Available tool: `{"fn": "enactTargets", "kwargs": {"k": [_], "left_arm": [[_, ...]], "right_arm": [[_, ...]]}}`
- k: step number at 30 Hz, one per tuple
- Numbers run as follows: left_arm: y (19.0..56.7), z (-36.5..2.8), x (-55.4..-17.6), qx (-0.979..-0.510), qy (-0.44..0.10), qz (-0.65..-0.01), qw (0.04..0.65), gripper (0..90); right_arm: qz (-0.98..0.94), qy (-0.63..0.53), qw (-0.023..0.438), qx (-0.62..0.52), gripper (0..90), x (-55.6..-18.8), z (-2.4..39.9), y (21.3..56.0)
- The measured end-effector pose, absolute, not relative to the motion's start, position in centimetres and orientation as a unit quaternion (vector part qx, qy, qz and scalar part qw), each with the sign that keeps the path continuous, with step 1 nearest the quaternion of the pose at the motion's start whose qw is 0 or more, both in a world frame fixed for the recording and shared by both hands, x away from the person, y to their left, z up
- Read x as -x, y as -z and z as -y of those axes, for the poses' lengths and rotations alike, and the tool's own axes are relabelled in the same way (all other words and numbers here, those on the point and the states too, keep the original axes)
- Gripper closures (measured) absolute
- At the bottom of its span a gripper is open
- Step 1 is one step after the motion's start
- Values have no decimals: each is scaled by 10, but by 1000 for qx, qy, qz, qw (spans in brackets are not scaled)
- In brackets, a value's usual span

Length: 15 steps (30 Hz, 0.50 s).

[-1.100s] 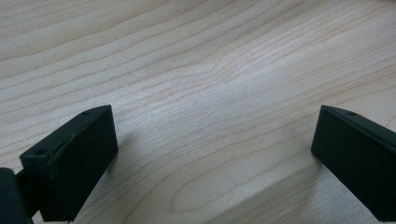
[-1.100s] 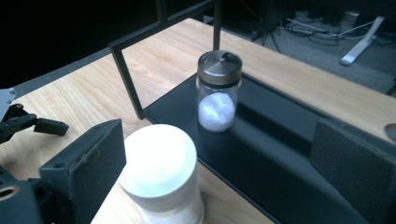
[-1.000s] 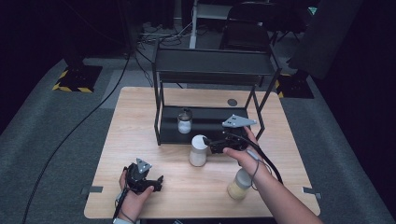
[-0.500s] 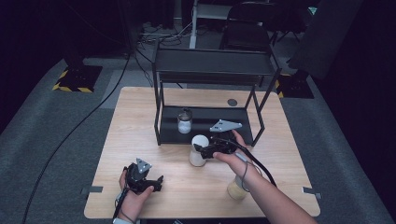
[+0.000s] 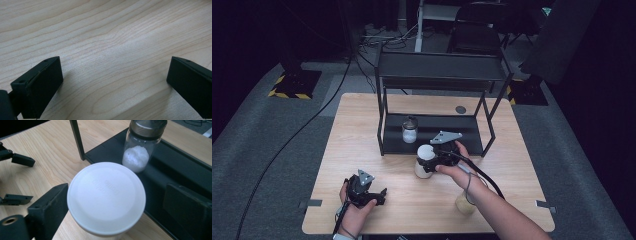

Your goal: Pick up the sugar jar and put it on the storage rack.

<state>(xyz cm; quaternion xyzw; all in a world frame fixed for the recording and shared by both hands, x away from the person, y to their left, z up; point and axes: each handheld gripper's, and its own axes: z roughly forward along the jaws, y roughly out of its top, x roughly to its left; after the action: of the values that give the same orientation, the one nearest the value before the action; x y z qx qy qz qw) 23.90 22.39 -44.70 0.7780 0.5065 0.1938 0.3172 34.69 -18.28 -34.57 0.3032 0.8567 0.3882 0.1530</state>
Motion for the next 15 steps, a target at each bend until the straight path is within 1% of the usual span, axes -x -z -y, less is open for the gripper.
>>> {"fn": "enactTargets", "kwargs": {"k": [5, 8, 10, 15], "left_arm": [[447, -224, -239, -778, -194, -506, 317, 5], [447, -224, -239, -779, -194, -504, 318, 5], [447, -224, -239, -779, -194, -505, 318, 5], [447, -225, -240, -779, -194, -504, 318, 5]], "right_arm": [[-867, -374, 147, -294, 175, -351, 178, 347], [-871, -368, 147, -290, 252, -353, 175, 347], [-872, -371, 140, -286, 322, -355, 176, 347], [-878, -364, 144, -276, 337, -354, 172, 343]]}}
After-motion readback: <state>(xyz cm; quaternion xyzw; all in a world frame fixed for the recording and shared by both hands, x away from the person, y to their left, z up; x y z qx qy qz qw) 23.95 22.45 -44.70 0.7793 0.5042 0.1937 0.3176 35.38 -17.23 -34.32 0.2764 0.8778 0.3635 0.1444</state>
